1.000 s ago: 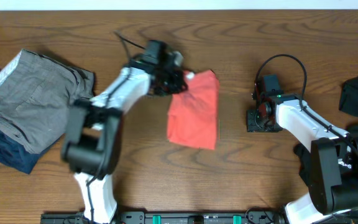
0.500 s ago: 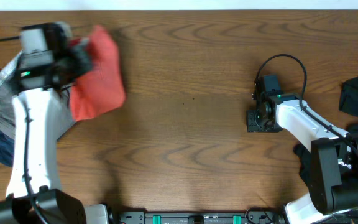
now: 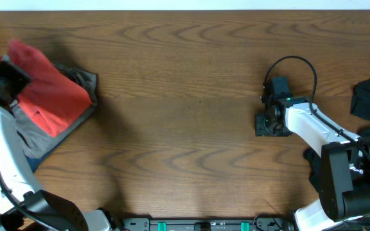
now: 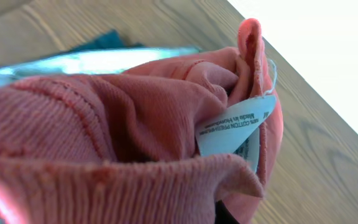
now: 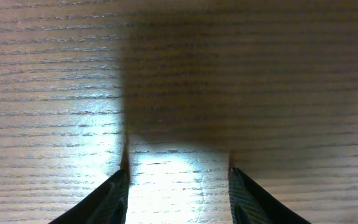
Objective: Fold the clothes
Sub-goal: 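Carry the red t-shirt left and lower it onto the grey clothes stack, then open the left gripper and lift it off the stack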
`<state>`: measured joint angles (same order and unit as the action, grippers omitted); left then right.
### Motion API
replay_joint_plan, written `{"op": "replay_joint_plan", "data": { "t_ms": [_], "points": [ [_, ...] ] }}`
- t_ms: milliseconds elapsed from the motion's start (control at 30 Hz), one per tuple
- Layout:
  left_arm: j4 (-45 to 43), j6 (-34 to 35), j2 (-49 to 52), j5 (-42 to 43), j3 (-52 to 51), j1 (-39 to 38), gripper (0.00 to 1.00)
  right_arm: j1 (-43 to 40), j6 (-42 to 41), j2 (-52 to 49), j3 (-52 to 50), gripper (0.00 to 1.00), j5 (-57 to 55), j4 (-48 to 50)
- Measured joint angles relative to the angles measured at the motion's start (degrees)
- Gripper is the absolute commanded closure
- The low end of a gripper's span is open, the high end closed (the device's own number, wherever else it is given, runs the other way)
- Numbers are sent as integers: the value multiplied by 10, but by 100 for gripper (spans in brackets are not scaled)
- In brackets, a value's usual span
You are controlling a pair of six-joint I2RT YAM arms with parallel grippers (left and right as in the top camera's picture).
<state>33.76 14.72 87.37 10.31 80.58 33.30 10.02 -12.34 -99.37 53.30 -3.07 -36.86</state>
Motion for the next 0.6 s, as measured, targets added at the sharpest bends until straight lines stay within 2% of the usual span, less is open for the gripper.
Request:
{"op": "replay_joint_plan", "data": {
  "t_ms": [33,67,100,133,200,333,467,600],
  "points": [
    [-4,0,4,0,0,9,94,0,0,0,0,50,0,-1],
    [-7,0,9,0,0,15,86,0,0,0,0,50,0,-2],
    [-9,-2,15,0,0,21,57,0,0,0,0,49,0,-3],
    [-10,0,20,0,0,26,37,0,0,0,0,48,0,-5],
    [-14,0,31,0,0,36,16,0,0,0,1,48,0,-10],
    [-26,7,39,0,0,55,3,0,0,0,2,48,0,-21],
    [-28,18,39,7,0,64,2,0,0,0,2,48,0,-24],
    [-29,20,39,68,0,63,3,0,0,0,2,48,0,-24]
  ]
}}
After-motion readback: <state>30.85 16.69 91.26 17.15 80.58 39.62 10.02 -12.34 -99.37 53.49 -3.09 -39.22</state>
